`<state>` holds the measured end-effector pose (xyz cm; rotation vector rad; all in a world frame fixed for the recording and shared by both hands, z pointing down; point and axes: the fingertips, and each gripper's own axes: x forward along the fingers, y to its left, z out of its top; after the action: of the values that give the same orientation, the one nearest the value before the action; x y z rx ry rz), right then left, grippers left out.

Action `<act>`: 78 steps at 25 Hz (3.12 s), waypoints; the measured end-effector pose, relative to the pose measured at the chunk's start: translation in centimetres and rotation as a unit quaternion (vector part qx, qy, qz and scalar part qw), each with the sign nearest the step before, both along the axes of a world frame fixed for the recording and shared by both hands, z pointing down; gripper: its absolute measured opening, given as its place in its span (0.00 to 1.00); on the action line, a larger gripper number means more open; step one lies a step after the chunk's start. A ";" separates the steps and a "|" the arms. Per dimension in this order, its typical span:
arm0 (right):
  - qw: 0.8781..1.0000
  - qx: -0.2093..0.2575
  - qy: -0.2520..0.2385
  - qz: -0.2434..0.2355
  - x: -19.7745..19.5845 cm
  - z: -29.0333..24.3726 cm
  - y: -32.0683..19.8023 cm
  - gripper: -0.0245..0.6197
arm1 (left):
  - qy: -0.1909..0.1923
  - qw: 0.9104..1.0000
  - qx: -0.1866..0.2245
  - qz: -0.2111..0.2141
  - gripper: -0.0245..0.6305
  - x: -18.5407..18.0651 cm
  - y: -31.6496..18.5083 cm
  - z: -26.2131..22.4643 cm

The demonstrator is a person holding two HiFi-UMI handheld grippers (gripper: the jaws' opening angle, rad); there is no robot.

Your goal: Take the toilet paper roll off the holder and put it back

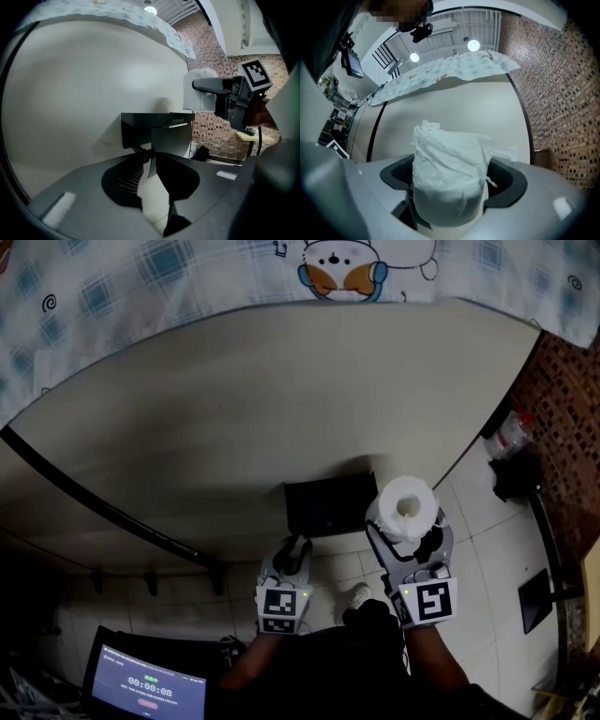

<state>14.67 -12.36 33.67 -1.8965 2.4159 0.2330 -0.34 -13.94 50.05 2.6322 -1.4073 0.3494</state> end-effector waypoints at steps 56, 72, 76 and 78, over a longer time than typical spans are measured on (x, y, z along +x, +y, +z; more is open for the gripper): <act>0.997 -0.004 -0.039 0.069 6.5 0.8 1.4 0.73 | 0.077 0.986 -0.087 0.120 0.14 1.4 3.9 -3.3; 0.913 -0.071 -0.402 -0.001 10.2 10.5 -2.5 0.73 | 0.115 0.973 -0.133 0.147 0.14 1.8 4.1 -3.9; 0.863 -0.084 -0.496 -0.041 9.7 12.7 -3.7 0.73 | 0.146 0.965 -0.153 0.155 0.13 1.8 4.1 -4.1; 0.846 -0.080 -0.524 -0.064 9.1 13.0 -4.3 0.72 | 0.148 0.963 -0.157 0.161 0.13 1.8 4.1 -4.2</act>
<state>23.81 -16.62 46.63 -1.3002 1.7587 -0.8208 1.48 -9.82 45.85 2.5101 -0.7625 0.1822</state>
